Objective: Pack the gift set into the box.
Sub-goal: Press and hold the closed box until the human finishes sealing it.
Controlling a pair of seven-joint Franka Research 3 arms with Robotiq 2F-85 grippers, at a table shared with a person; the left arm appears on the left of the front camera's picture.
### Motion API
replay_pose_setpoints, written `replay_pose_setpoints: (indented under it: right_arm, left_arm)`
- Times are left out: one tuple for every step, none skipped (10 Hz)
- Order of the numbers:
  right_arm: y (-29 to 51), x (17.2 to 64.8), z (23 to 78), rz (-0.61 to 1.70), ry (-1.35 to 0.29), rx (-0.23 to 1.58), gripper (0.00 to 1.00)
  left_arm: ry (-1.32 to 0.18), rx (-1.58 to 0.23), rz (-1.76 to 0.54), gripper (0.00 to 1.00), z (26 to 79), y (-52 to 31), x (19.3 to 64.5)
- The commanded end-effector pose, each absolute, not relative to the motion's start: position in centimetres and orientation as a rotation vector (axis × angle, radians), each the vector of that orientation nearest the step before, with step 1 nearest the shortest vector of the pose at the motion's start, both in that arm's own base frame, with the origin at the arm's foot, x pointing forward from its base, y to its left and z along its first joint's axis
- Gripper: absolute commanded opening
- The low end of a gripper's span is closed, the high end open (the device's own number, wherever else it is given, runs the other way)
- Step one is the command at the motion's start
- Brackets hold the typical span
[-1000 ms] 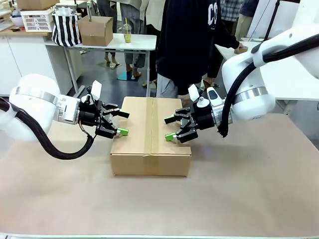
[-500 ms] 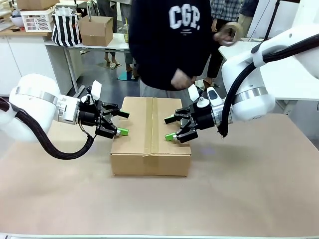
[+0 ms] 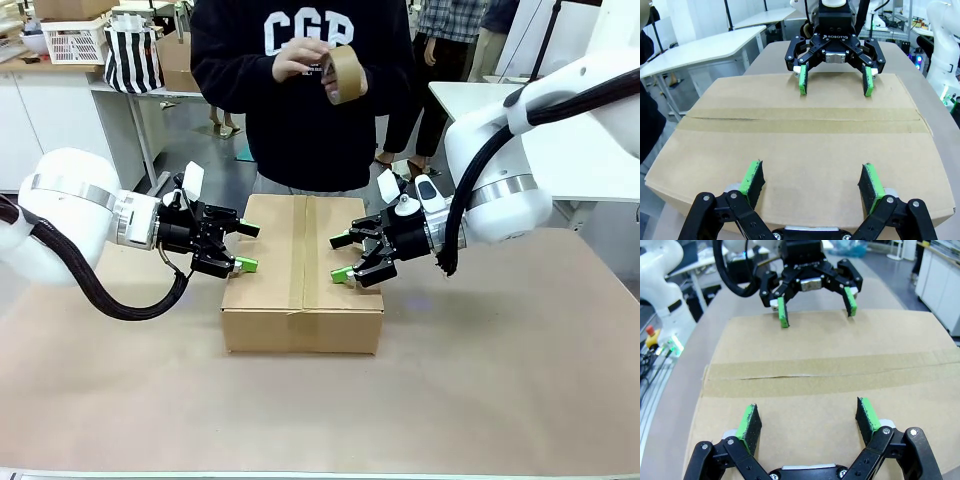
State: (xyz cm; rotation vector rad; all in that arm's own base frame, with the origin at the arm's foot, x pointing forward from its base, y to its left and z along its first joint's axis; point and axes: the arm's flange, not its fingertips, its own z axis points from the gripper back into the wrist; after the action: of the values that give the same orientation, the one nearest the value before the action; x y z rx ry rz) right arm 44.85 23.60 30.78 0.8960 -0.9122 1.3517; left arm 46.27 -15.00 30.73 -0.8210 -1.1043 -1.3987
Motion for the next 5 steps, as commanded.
replay_pose_setpoints:
  right_arm:
    - [23.57,44.81,30.63,1.367,-0.919,0.886,1.00]
    - [23.57,44.81,30.63,1.367,-0.919,0.886,1.00]
    - [23.57,44.81,30.63,1.367,-0.919,0.886,1.00]
    - [23.57,44.81,30.63,1.367,-0.919,0.886,1.00]
    - [23.57,44.81,30.63,1.367,-0.919,0.886,1.00]
  left_arm:
    - [-1.101,-0.822,-1.404,1.00,30.57,-14.87,46.21]
    - [-1.101,-0.822,-1.404,1.00,30.57,-14.87,46.21]
    - [-1.101,-0.822,-1.404,1.00,30.57,-14.87,46.21]
    - [-1.101,-0.822,-1.404,1.00,30.57,-14.87,46.21]
    - [-1.101,-0.822,-1.404,1.00,30.57,-14.87,46.21]
